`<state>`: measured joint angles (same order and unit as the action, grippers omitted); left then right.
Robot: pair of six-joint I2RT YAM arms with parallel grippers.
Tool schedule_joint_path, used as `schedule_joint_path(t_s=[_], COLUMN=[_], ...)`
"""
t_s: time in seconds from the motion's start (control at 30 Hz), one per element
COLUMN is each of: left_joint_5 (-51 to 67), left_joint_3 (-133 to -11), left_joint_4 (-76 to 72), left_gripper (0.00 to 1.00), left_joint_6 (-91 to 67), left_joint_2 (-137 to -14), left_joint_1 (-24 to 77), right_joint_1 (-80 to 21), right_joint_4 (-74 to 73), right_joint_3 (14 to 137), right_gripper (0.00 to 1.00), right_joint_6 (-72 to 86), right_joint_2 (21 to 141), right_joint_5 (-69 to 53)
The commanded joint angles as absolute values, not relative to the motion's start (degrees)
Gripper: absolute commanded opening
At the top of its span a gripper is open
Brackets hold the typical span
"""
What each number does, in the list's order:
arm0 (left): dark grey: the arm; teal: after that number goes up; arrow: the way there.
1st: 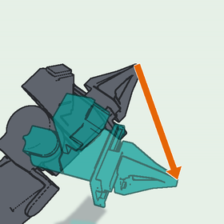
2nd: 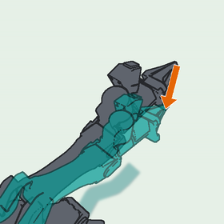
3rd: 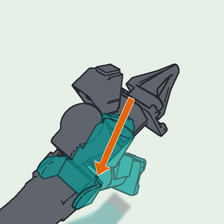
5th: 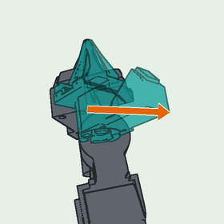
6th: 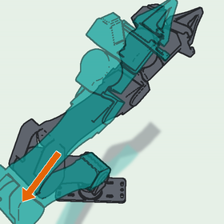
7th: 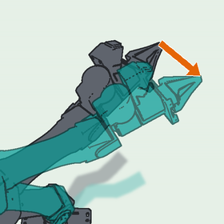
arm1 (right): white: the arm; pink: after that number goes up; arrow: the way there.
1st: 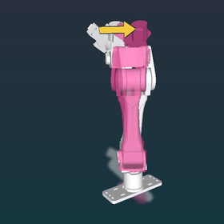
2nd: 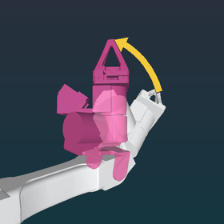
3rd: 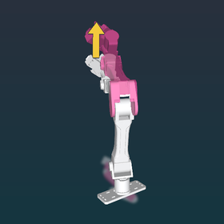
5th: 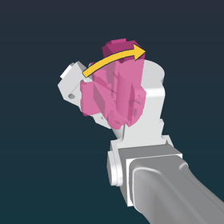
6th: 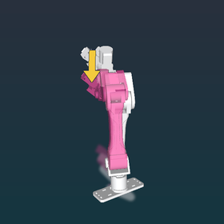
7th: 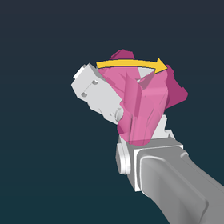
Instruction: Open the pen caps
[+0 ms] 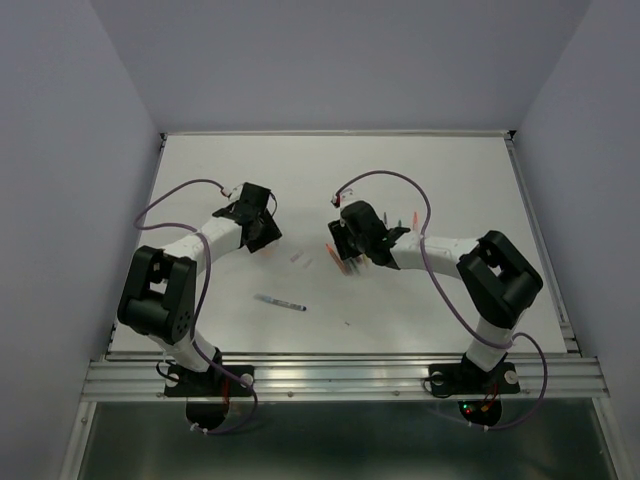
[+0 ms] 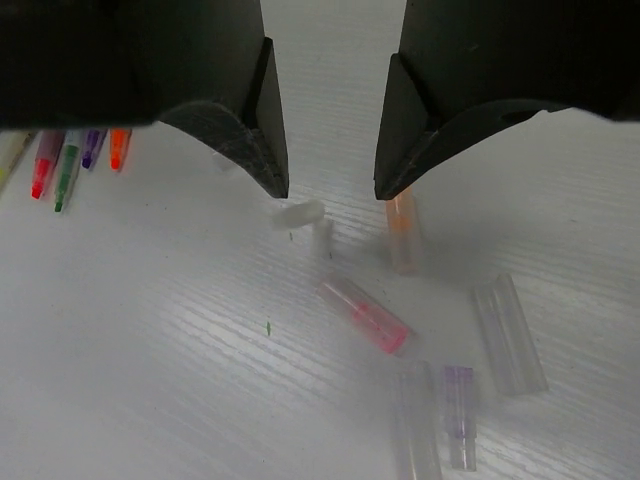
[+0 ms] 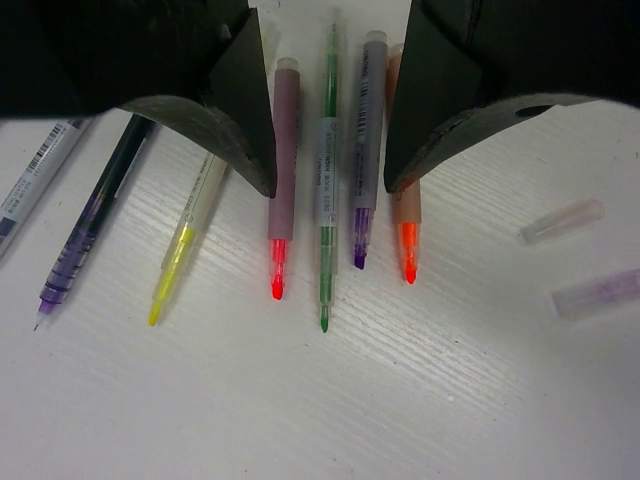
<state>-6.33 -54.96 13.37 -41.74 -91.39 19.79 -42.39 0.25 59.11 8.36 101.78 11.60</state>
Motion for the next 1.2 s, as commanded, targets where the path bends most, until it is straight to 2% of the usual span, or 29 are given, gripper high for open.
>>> schedule_joint_path(t_s=[0.0,0.03,0.07,0.17,0.23,0.3,0.33,0.37,0.53,0.73,1.03,1.13,1.17], left_joint_5=[-8.79,-8.88,-9.05,-9.58,-9.84,-9.93,-10.54,-11.07,-16.86,-14.86,-13.71,-13.71,-13.71], left_joint_3=[-57.83,-57.92,-58.01,-58.36,-58.71,-59.32,-59.67,-60.11,-63.37,-60.92,-58.10,-57.92,-57.92], left_joint_4=[15.91,16.17,16.26,17.14,17.66,18.10,18.89,19.33,23.11,20.58,19.51,19.42,19.34], left_gripper=[0.55,0.55,0.59,0.62,0.66,0.79,0.92,0.99,0.99,0.99,0.99,0.99,0.99], left_joint_6=[-42.10,-42.10,-42.19,-42.28,-42.28,-41.93,-41.66,-41.49,-42.10,-43.77,-44.47,-44.56,-44.56], left_joint_2=[-91.06,-90.97,-90.71,-90.26,-89.83,-88.95,-88.25,-87.89,-85.52,-81.57,-79.63,-79.28,-79.10], left_joint_1=[20.30,20.39,20.48,20.65,20.74,20.74,20.66,20.74,20.31,17.58,17.40,17.31,17.40], right_joint_1=[-42.10,-42.10,-42.10,-42.10,-42.88,-44.81,-47.35,-48.59,-54.48,-62.39,-65.21,-66.35,-66.36], right_joint_4=[0.70,0.62,0.62,0.44,0.70,0.88,0.97,0.97,3.51,5.00,4.31,3.78,3.87], right_joint_3=[62.05,61.88,61.61,60.74,60.03,58.80,58.54,58.45,59.24,63.80,69.95,69.96,69.70], right_gripper=[0.55,0.57,0.61,0.63,0.70,0.91,1.00,1.00,1.00,1.00,0.99,0.84,0.72], right_joint_6=[7.48,7.21,6.95,5.81,4.23,1.68,0.80,0.62,-1.39,-4.04,-6.67,-7.38,-7.38], right_joint_2=[100.81,99.85,99.23,96.60,94.58,93.61,93.26,93.34,95.97,103.26,112.67,114.17,114.34], right_joint_5=[10.38,9.76,9.15,5.55,0.63,-2.28,-2.46,-2.46,-7.90,-8.70,-3.17,-0.62,0.25])
